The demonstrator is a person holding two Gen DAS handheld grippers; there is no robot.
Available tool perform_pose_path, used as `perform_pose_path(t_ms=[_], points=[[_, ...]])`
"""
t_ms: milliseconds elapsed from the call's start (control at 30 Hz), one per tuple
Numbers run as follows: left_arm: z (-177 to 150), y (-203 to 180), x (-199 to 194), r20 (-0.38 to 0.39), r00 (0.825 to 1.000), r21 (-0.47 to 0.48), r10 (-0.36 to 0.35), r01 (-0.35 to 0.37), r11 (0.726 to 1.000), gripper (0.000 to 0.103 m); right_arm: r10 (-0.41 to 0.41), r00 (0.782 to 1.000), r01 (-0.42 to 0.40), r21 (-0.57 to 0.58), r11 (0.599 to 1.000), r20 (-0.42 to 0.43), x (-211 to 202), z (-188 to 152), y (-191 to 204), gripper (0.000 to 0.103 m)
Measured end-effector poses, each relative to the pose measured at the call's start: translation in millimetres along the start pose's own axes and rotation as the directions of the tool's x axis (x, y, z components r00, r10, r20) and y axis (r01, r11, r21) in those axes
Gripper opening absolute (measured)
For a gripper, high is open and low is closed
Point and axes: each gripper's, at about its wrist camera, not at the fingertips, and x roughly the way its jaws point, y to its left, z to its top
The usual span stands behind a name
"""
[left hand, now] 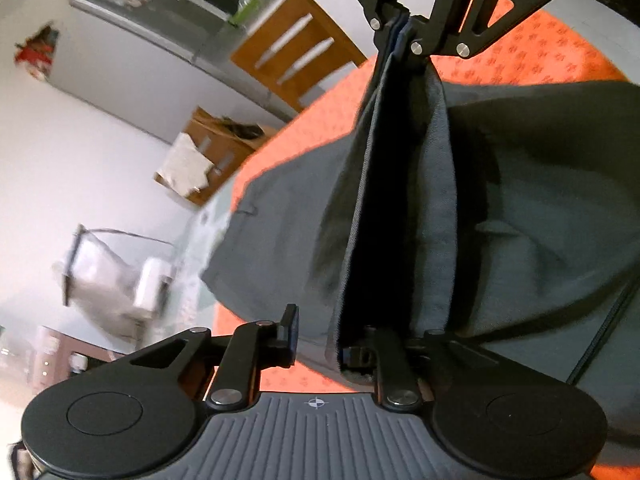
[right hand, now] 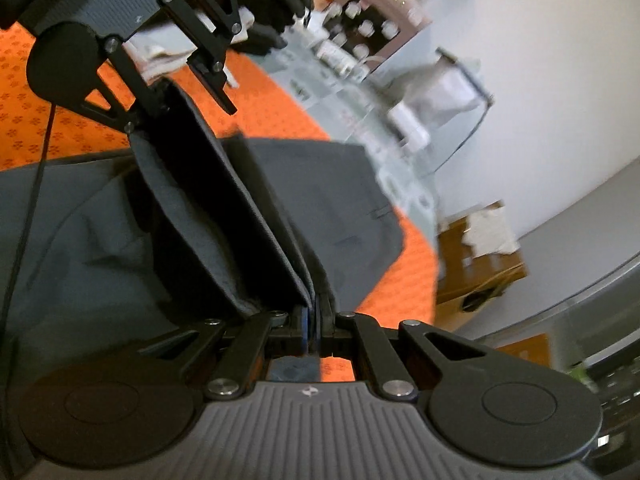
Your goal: Fold clothes
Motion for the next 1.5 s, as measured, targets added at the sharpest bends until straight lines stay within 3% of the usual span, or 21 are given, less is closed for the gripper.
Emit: perform_pose_path(t_ms=[167, 267, 333, 433, 533, 667, 767, 867, 900, 967, 1067, 1133, 1300, 1367, 1500], points=[[-16, 9, 22, -0.023, 0.996, -0.113, -0.089, 0.086, 0.990, 0.033, 0.142, 0.989, -0.138, 0.100, 0.985, -0.032, 36, -12, -20, 0.007], [-25, 26, 28, 0.001, 0.987, -0.252, -0.162, 0.157, 0.955, 0.033, 0.220, 0.975, -0.211, 0.192, 0.959, -0.029, 47, -17, -38, 0.015], [-32, 49, 30, 0.051, 0.970, -0.412, -0.238, 0.237, 0.880, 0.035, 0.292, 0.956, -0.278, 0.281, 0.919, -0.010, 51, -21, -55, 0.017], [-46, 81, 30, 0.143, 0.936, -0.639, -0.322, 0.335, 0.692, 0.039, 0.387, 0.922, -0.360, 0.395, 0.845, 0.013, 57, -29, -79, 0.026], [-58, 105, 30, 0.218, 0.923, -0.767, -0.318, 0.364, 0.529, 0.045, 0.447, 0.893, -0.416, 0.466, 0.781, 0.048, 55, -35, -98, 0.031], [-67, 114, 17, 0.281, 0.915, -0.845, -0.290, 0.379, 0.378, 0.053, 0.464, 0.880, -0.436, 0.567, 0.699, 0.105, 48, -43, -121, 0.039], [-69, 122, 16, 0.329, 0.901, -0.871, -0.284, 0.406, 0.277, 0.060, 0.440, 0.890, -0.417, 0.593, 0.689, 0.115, 38, -48, -123, 0.045], [-73, 125, 13, 0.353, 0.887, -0.887, -0.299, 0.419, 0.195, 0.079, 0.419, 0.900, -0.394, 0.634, 0.665, 0.120, 29, -54, -121, 0.045], [-73, 125, 14, 0.357, 0.883, -0.888, -0.305, 0.422, 0.183, 0.084, 0.416, 0.902, -0.387, 0.652, 0.652, 0.120, 26, -56, -120, 0.045], [-70, 126, 17, 0.345, 0.885, -0.890, -0.312, 0.415, 0.191, 0.085, 0.418, 0.902, -0.371, 0.687, 0.625, 0.106, 23, -58, -118, 0.045], [-65, 128, 16, 0.326, 0.904, -0.896, -0.277, 0.389, 0.213, 0.089, 0.385, 0.919, -0.331, 0.684, 0.650, 0.078, 12, -51, -113, 0.045], [-62, 130, 11, 0.324, 0.916, -0.898, -0.235, 0.376, 0.227, 0.099, 0.359, 0.930, -0.313, 0.691, 0.651, 0.082, 3, -48, -113, 0.045], [-62, 126, -14, 0.318, 0.931, -0.902, -0.182, 0.356, 0.245, 0.099, 0.331, 0.941, -0.285, 0.702, 0.652, 0.075, -13, -48, -110, 0.045], [-67, 116, -26, 0.301, 0.939, -0.908, -0.164, 0.335, 0.252, 0.099, 0.343, 0.936, -0.289, 0.720, 0.631, 0.075, -15, -54, -105, 0.045], [-79, 90, -50, 0.273, 0.947, -0.915, -0.172, 0.311, 0.258, 0.099, 0.393, 0.917, -0.297, 0.781, 0.550, 0.072, -6, -71, -83, 0.045]])
